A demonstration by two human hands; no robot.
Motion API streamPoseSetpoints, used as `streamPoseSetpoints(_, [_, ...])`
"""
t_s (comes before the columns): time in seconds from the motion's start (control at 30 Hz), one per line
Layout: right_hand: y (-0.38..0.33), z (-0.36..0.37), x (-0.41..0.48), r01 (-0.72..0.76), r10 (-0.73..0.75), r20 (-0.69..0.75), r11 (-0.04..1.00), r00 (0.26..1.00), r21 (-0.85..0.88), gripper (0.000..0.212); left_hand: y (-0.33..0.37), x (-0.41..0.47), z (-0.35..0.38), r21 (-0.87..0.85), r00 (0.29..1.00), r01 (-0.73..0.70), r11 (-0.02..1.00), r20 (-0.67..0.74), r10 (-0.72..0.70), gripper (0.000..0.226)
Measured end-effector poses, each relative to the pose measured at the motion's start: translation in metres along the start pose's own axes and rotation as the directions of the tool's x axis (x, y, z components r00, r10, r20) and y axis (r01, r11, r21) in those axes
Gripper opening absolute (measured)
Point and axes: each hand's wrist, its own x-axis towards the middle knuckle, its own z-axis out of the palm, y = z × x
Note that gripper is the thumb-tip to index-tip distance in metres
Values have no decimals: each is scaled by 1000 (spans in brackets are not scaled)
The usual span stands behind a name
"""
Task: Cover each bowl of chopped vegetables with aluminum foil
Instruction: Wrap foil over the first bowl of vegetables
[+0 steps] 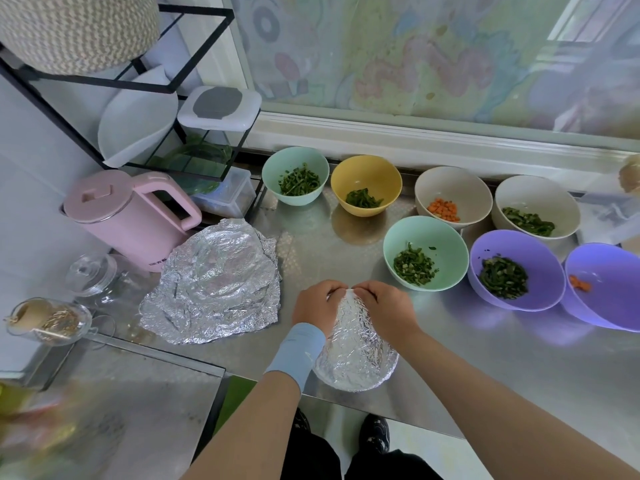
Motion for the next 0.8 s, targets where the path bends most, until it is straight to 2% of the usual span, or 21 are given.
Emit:
streamPoseSetpoints(0.1, [-3,-1,0,24,-22,17,995,1000,-96,20,0,-4,1,49,1000,27,998,-14,-26,17])
streamPoseSetpoints(0.2, [-1,0,-2,8,-10,-14,997,1000,-81,18,-1,-2,-2,138,1000,23,990,-13,-22,18])
streamPoseSetpoints(0.33, [1,2,-2,-30,30,-29,1000,999,-5,15,1,-1,-1,24,997,-17,1000,78,15,19])
streamPoseSetpoints(0.57, [1,-1,2,-10,10,20,1000,1000,24,16,-2,-3,7,5,1000,0,1000,-8,0,16])
streamPoseSetpoints(0.7, [-1,-5,2,-45,47,-25,997,999,56,19,-5,-10,7,-32,988,48,998,-144,-52,19])
streamPoseSetpoints(0.8, [0,-6,1,-20,21,-30,999,999,39,17,-3,-7,3,4,990,46,999,-133,-45,24])
